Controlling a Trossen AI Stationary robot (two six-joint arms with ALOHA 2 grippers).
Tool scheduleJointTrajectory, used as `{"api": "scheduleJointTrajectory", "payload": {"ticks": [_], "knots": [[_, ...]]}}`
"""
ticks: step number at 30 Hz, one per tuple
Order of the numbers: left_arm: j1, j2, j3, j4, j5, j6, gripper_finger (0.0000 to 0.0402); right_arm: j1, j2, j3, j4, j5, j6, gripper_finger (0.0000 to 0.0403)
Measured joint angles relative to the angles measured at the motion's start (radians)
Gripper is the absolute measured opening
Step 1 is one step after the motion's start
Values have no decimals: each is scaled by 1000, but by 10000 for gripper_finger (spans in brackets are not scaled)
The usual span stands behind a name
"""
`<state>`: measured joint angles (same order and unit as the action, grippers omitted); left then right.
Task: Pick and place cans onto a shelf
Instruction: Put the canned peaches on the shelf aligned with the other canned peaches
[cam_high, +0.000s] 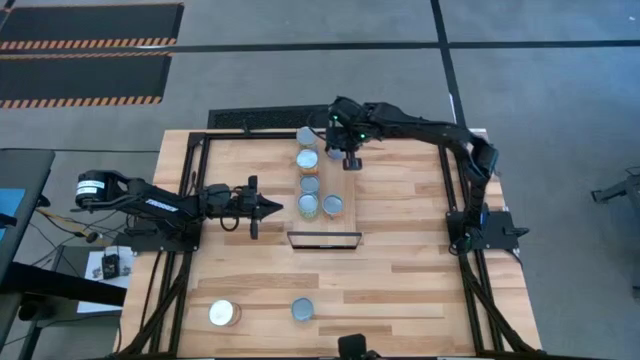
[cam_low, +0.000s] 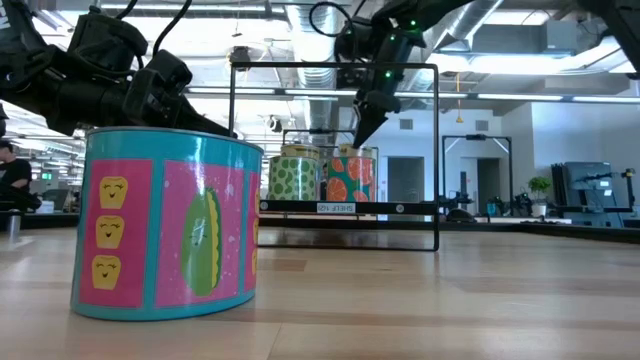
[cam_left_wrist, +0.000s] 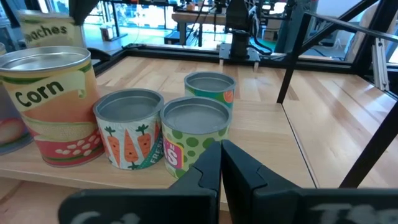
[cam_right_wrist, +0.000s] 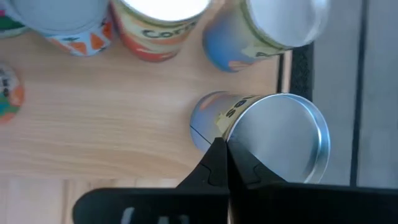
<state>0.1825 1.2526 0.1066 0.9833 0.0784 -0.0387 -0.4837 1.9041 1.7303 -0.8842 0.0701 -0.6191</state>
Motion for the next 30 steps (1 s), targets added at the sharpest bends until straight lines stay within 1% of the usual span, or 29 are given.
{"api": "scheduleJointTrajectory", "payload": {"ticks": [13,15,18,25,30], "knots": [[0,0,0,0,-5,0,0,-5,31,0,-17,-4,-18,3],[0,0,0,0,-5,0,0,-5,30,1,1,-4,-17,4],[0,0,0,0,-6,0,0,-5,30,2,11,-3,-11,16],[0,0,0,0,-6,0,0,-2,29,2,17,-3,-9,65],[0,0,0,0,-6,0,0,2,29,2,55,-3,16,80]]}}
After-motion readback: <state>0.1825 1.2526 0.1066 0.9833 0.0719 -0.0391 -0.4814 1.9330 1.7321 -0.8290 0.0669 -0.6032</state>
